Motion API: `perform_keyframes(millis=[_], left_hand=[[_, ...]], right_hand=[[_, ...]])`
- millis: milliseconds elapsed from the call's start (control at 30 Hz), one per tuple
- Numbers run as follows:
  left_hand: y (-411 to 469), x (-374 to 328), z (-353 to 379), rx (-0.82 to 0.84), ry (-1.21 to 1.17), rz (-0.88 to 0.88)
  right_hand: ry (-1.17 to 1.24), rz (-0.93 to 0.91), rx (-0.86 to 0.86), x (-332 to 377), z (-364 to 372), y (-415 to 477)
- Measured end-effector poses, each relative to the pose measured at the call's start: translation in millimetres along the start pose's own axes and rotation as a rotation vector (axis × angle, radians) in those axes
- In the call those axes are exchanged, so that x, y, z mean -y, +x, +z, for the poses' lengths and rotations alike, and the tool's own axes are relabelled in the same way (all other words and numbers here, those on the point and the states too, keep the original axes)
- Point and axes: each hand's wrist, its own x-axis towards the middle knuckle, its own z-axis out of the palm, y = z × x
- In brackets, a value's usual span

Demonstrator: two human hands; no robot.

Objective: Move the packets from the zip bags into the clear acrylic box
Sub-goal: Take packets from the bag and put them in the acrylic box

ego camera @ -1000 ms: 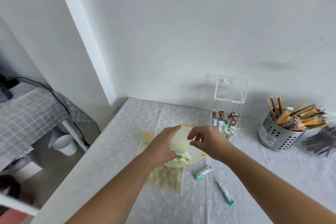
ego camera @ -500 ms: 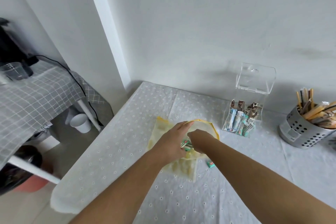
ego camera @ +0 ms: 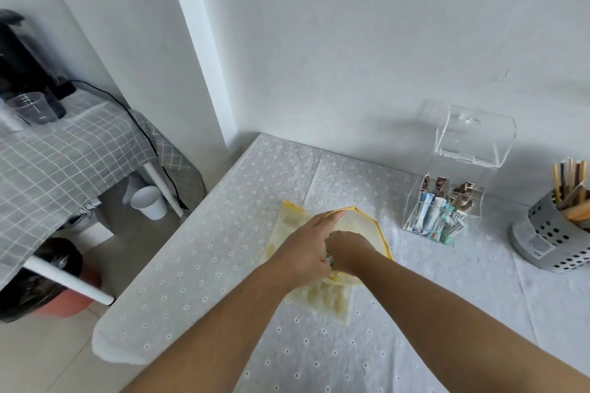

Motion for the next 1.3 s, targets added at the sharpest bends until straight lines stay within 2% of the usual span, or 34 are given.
perform_keyframes(millis=[467, 900, 1300], left_hand=[[2.5, -2.0, -7.6, 0.003, 0.027, 0.022], [1.7, -0.6, -5.0, 0.013, 0.081, 0.017], [3.3, -1.6, -8.5, 0.014, 0.11, 0.015]], right_hand=[[0.415, -0.035, -0.053, -16.1, -32.9, -19.9], [0.416, -0.033, -0.141, -13.5, -43.3, -39.5], [0.393, -0.025, -0.135, -11.8, -56.7, -48.9]])
